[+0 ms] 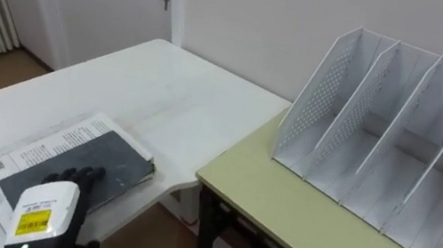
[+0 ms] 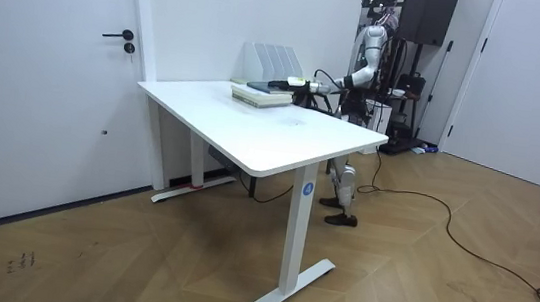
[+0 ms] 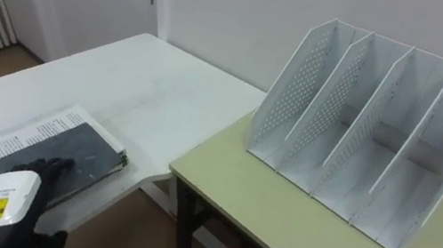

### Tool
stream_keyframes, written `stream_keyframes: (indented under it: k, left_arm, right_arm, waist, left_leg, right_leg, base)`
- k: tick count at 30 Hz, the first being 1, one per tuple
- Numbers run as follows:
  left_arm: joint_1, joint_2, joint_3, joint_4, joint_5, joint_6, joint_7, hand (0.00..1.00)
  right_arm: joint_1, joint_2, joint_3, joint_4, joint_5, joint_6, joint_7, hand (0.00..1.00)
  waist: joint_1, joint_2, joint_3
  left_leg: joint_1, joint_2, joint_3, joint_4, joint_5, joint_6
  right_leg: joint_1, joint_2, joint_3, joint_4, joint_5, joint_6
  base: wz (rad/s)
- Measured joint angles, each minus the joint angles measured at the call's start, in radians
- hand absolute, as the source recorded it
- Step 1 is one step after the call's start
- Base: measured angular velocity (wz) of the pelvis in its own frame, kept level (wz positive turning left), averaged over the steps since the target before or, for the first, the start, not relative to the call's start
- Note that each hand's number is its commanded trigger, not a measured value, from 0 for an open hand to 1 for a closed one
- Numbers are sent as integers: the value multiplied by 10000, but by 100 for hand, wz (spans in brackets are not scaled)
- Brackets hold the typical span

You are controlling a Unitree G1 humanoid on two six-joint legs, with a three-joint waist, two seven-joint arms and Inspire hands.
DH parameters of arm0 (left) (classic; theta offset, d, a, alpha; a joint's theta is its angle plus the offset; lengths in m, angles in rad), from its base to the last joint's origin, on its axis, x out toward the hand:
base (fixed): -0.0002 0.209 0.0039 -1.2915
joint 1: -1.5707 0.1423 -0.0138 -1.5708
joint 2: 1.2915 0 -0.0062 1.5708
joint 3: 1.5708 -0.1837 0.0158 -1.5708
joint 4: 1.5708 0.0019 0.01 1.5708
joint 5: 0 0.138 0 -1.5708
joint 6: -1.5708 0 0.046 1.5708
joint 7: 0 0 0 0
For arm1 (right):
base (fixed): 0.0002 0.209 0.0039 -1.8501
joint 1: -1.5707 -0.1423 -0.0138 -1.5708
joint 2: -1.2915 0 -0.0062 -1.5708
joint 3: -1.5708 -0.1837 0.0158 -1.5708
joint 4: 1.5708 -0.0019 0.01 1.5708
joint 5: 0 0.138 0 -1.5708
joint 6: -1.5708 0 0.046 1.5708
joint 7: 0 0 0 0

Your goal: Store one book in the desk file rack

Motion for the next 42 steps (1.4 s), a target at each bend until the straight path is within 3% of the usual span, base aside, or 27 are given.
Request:
stream_keyframes:
  k: [6, 10, 27, 30, 32, 36, 42]
  left_arm:
    - [-338, -9, 267, 164, -32, 4, 41, 100]
    - [-543, 188, 259, 170, -13, 9, 61, 100]
    - [-476, 173, 266, 125, -35, 62, 213, 100]
    - [-360, 174, 284, -142, -697, -20, 218, 100]
    - [-351, 187, 359, -243, -1111, -147, 193, 100]
    - [-197, 176, 371, -980, -2475, -481, -302, 100]
    - [-134, 160, 474, -1839, -4335, -948, -1093, 100]
  right_arm:
    - [96, -3, 8, -14, 5, 31, 7, 0]
    - [91, -2, 15, -31, 7, 25, 7, 0]
    - [77, -35, 13, -342, -29, 14, -12, 0]
    - [55, -77, -32, -733, -49, -6, -17, 0]
    - [-18, -110, -76, -990, -30, -136, -53, 0]
    - [-125, -112, 54, -1653, 643, -801, -44, 0]
    - [-173, 21, 220, -2768, 787, -1456, 843, 0]
  waist:
    - [-7, -42, -28]
    - [-15, -17, -36]
    - [0, 55, -55]
    - [-5, 97, -82]
    - [31, 97, -81]
    - [324, 72, -76]
    - [741, 15, -51]
  left_leg:
    - [15, 0, 93, -1, 2, -2]
    - [20, -2, 106, -10, 2, -2]
    - [156, -6, 98, -51, 2, -2]
    - [106, -1, 86, -44, 2, -2]
    - [82, 8, 87, -43, 2, -2]
    - [-7, 12, 77, -32, 2, -2]
    - [-227, 53, 68, -2, 2, -3]
  right_leg:
    - [5, 8, 92, -4, 20, 4]
    - [22, 5, 105, -15, 25, 13]
    - [174, 9, 124, -68, -24, -8]
    - [174, -10, 66, -45, -24, -8]
    - [157, -11, 61, -39, -23, -7]
    - [58, -18, -6, -133, -13, 4]
    - [-25, -48, -233, -211, 36, 6]
  base:
    - [-4]
    - [0]
    - [-1]
    - [1]
    - [3]
    - [7]
    - [10]
